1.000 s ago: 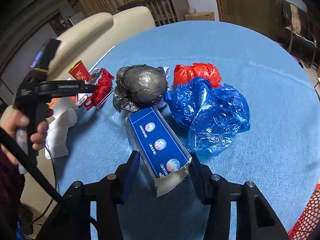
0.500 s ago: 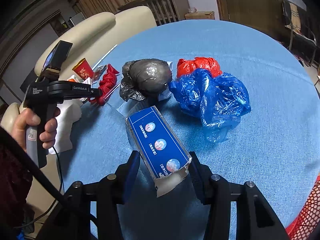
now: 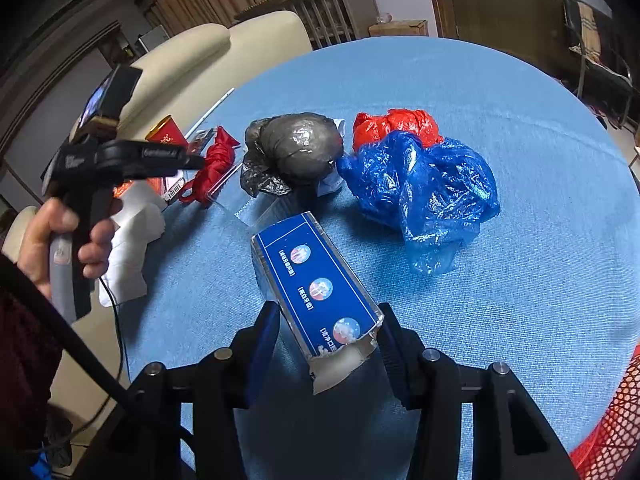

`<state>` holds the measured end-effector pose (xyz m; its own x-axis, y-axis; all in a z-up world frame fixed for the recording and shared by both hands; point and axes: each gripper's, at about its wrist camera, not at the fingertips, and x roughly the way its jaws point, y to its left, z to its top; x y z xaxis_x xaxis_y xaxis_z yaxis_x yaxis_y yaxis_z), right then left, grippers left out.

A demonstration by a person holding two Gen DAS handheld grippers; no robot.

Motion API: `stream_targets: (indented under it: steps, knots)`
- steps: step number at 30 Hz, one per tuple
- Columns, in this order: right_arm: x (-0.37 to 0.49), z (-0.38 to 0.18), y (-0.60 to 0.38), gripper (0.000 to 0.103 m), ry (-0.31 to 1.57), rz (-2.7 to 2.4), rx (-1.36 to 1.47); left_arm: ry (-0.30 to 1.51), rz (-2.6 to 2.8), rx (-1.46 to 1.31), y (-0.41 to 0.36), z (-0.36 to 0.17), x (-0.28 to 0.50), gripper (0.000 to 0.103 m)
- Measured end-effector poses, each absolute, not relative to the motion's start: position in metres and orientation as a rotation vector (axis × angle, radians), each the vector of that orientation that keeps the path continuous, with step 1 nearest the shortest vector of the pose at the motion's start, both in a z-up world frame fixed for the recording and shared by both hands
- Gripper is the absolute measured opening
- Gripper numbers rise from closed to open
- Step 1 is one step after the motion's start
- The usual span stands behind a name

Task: Collect trash
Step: 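Grasp the red bundle with the left tool while the right tool grasps the blue-and-white box, then lift the red bundle with the left tool while the right tool lifts the box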

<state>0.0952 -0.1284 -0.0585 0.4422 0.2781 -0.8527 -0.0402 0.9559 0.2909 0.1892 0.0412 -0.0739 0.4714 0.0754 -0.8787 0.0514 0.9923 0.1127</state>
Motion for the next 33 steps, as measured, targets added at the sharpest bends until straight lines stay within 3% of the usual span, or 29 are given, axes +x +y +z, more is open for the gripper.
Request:
stream_targets:
  steps: [9, 11, 14, 16, 33]
  knots:
    - [0.095, -0.058, -0.125, 0.052, 1.104, 0.194, 0.225, 1.130, 0.034, 0.107, 0.040, -0.084, 0.228, 0.059]
    - [0.095, -0.059, -0.125, 0.052, 1.105, 0.191, 0.225, 1.141, 0.036, 0.110, 0.038, -0.086, 0.234, 0.055]
    - [0.096, -0.059, -0.125, 0.052, 1.106, 0.187, 0.225, 1.158, -0.034, 0.074, 0.037, -0.087, 0.237, 0.029]
    - [0.095, -0.059, -0.125, 0.052, 1.107, 0.186, 0.226, 1.176, -0.024, 0.094, 0.033, -0.085, 0.235, 0.025]
    - [0.093, -0.059, -0.125, 0.054, 1.109, 0.171, 0.243, 1.088, -0.152, 0.084, 0.027, -0.033, 0.166, 0.023]
